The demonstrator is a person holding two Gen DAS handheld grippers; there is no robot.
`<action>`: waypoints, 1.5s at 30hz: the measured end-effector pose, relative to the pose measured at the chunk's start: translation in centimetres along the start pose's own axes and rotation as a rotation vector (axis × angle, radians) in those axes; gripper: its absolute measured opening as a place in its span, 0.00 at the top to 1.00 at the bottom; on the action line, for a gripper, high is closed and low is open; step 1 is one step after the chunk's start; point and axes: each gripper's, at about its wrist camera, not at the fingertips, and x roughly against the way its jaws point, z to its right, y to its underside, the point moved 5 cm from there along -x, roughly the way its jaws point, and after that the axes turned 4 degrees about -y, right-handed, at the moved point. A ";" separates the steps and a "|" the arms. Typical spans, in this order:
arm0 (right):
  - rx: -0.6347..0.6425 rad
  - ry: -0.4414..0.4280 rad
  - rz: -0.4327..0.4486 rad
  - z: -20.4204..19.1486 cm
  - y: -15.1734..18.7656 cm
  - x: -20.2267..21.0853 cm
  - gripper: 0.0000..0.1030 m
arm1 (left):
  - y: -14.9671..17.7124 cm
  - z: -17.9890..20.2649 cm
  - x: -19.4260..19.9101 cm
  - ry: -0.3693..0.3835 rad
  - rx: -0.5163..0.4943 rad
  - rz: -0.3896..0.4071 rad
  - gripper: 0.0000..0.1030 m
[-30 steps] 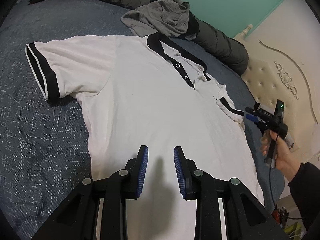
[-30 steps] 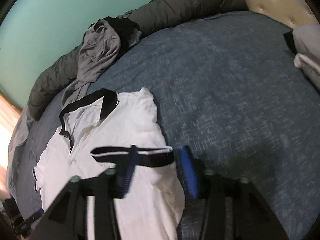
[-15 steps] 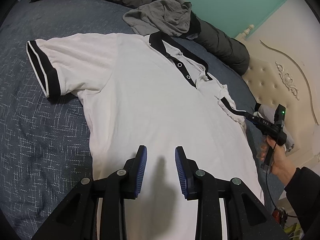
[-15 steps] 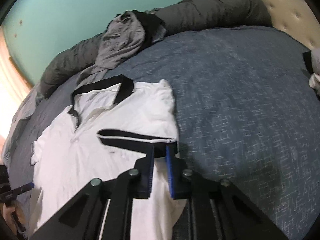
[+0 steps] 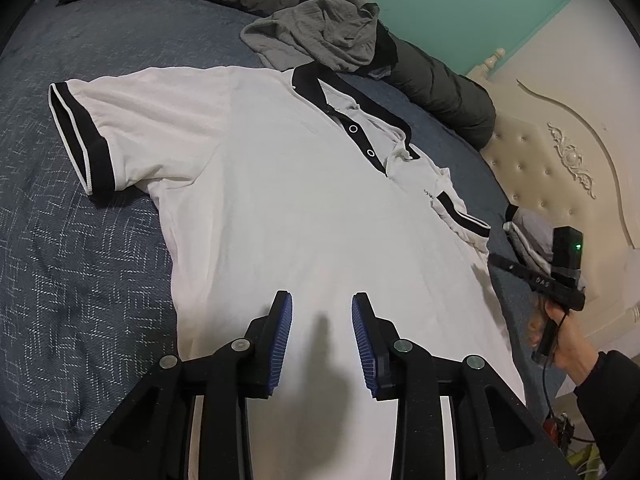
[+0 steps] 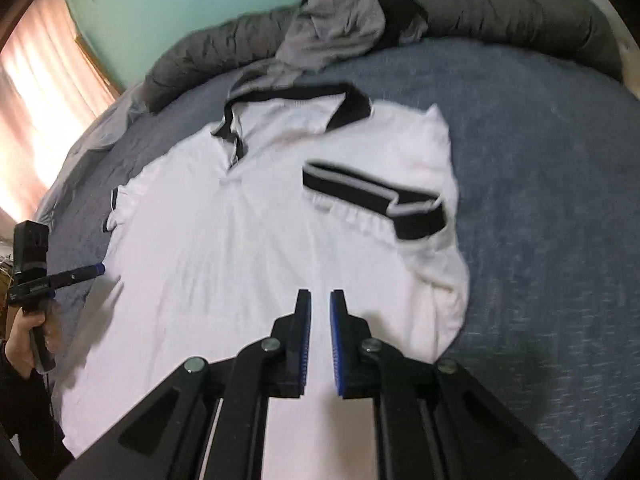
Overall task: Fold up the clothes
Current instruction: 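Fold the sleeve across the shirt front toward the collar with the right tool, then lower the folded sleeve onto the shirt and open the right tool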
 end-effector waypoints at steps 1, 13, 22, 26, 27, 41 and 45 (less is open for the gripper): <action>-0.022 0.013 0.034 0.5 -0.4 0.7 0.90 | 0.0 0.0 0.0 0.001 -0.001 0.001 0.67; -0.295 0.277 0.086 8.7 -3.9 -0.2 0.83 | -0.2 -0.3 0.0 -0.004 0.002 0.002 0.67; -0.142 0.165 0.017 4.5 -3.1 -2.6 0.83 | -0.2 -0.3 0.0 0.001 0.006 -0.002 0.66; -0.070 0.117 -0.053 2.7 -1.5 -3.0 0.83 | -0.3 -0.1 0.0 0.006 0.004 -0.002 0.66; -0.065 0.109 -0.052 2.5 -1.3 -2.7 0.83 | -0.3 -0.1 0.1 0.006 0.005 -0.001 0.66; -0.142 0.152 0.028 4.0 -5.4 -3.7 0.57 | -0.2 -0.3 -0.1 0.006 0.009 -0.006 0.66; -0.134 0.148 -0.011 3.8 -4.6 -4.3 0.58 | -0.2 -0.4 0.0 0.006 0.013 -0.002 0.66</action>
